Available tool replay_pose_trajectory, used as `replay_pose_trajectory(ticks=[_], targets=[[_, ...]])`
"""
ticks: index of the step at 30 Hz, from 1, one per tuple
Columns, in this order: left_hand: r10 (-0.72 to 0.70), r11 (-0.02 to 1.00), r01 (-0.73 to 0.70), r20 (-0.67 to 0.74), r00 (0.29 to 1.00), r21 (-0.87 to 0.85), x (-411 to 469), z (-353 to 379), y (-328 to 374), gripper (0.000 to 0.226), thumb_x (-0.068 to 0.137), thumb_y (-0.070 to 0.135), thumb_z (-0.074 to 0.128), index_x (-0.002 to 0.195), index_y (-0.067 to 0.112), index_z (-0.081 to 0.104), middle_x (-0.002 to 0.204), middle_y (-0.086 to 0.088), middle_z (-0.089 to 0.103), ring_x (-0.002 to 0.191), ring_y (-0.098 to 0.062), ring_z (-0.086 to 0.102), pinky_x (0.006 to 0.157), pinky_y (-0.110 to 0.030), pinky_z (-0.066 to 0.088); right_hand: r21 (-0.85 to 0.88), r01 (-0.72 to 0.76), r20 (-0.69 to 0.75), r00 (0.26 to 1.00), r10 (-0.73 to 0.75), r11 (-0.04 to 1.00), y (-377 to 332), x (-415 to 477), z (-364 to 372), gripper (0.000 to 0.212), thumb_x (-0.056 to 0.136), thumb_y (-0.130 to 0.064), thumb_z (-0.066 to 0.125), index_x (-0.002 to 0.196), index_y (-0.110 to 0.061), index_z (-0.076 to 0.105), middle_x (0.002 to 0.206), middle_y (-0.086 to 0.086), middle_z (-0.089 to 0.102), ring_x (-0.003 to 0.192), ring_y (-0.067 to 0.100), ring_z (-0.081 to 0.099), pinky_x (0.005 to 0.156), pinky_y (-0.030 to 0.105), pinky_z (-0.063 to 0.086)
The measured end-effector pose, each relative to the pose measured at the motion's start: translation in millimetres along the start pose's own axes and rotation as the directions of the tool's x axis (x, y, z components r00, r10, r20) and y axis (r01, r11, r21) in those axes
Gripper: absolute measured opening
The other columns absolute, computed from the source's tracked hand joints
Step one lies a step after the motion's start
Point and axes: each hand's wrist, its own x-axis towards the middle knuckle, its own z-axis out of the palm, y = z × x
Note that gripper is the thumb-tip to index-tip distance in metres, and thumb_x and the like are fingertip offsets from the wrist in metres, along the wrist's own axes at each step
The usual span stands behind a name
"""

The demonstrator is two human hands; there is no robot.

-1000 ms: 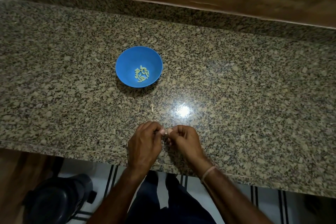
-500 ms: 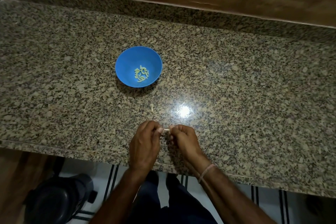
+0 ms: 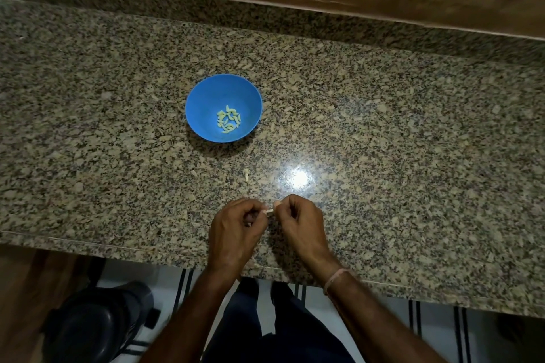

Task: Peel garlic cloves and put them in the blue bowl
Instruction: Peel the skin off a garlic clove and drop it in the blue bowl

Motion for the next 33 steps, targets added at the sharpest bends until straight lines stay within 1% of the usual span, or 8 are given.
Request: replay_pose_trajectory(ticks=[3,6,8,13,16,21,28,33], targets=[[-0.163,0.969,0.169,0.043,0.986,-0.183,4,2,-3,0.008,0.088,0.021,0.074,0.082,0.027,0.076,0.07,0.007,0.069,0.064,-0.011,0.063,0.059,-0.032,0.052,-0.038,0.084,-0.015,0.996,-0.085,0.996,0,0,1,0.039,0.1,-0.019,0.064,0.064,-0.023,0.049,0.057,-0.011,0.045,0.054,0.004,0.038,0.053,0.024,0.033],[-0.31,0.799,0.381,0.224,0.924,-0.464,9,2,0,0.021,0.095,0.013,0.071,0.075,0.016,0.075,0.066,0.005,0.066,0.053,-0.005,0.054,0.052,-0.022,0.045,0.075,-0.025,0.016,1.0,0.023,0.997,3,3,0,0.038,0.1,-0.024,0.065,0.066,-0.014,0.051,0.059,-0.009,0.046,0.058,0.006,0.041,0.058,0.026,0.037],[-0.336,0.78,0.421,0.258,0.906,-0.463,10,2,0,0.029,0.098,0.015,0.068,0.069,0.015,0.072,0.062,0.005,0.065,0.05,-0.003,0.055,0.051,-0.019,0.044,0.15,-0.105,0.05,0.994,0.098,0.983,4,5,-1,0.036,0.1,-0.025,0.064,0.066,-0.016,0.053,0.06,-0.009,0.047,0.059,0.009,0.043,0.061,0.029,0.04],[-0.195,0.934,0.217,0.104,0.975,-0.284,5,6,-4,0.005,0.098,0.028,0.069,0.097,0.028,0.073,0.09,0.011,0.074,0.086,-0.007,0.07,0.075,-0.028,0.058,0.145,-0.148,0.047,0.989,0.142,0.978,1,6,0,0.036,0.099,-0.023,0.064,0.065,-0.02,0.055,0.059,-0.011,0.049,0.058,0.008,0.045,0.061,0.028,0.041],[-0.117,0.968,0.121,0.03,0.993,-0.222,3,7,4,0.005,0.095,0.024,0.072,0.093,0.028,0.075,0.087,0.015,0.073,0.084,0.0,0.068,0.074,-0.023,0.056,0.127,-0.15,0.021,0.989,0.149,0.98,-2,4,6,0.036,0.098,-0.018,0.063,0.063,-0.021,0.053,0.057,-0.012,0.049,0.056,0.005,0.043,0.058,0.027,0.039],[-0.135,0.976,0.142,0.05,0.99,-0.164,2,11,3,0.027,0.102,0.031,0.061,0.076,0.026,0.064,0.066,0.009,0.06,0.061,-0.008,0.054,0.058,-0.031,0.044,-0.117,0.135,-0.053,0.988,-0.142,0.984,-4,0,10,0.039,0.102,-0.015,0.06,0.067,-0.02,0.044,0.056,-0.011,0.04,0.051,0.006,0.035,0.049,0.02,0.026],[0.237,0.962,-0.226,-0.056,0.97,0.154,-1,11,-3,0.015,0.104,0.021,0.058,0.089,0.019,0.059,0.086,0.012,0.055,0.08,-0.008,0.047,0.062,-0.016,0.032,0.177,-0.252,0.082,0.967,0.241,0.952,-1,3,10,0.039,0.098,-0.018,0.061,0.062,-0.022,0.05,0.055,-0.009,0.045,0.056,0.01,0.04,0.059,0.031,0.035],[-0.086,0.99,0.086,0.007,0.996,-0.113,0,14,0,0.031,0.107,0.022,0.052,0.076,0.027,0.05,0.068,0.011,0.05,0.059,-0.004,0.043,0.055,-0.027,0.031,-0.122,0.091,-0.085,0.991,-0.102,0.988,0,-2,12,0.041,0.103,-0.016,0.057,0.066,-0.024,0.041,0.055,-0.011,0.039,0.05,0.007,0.034,0.049,0.022,0.025]])
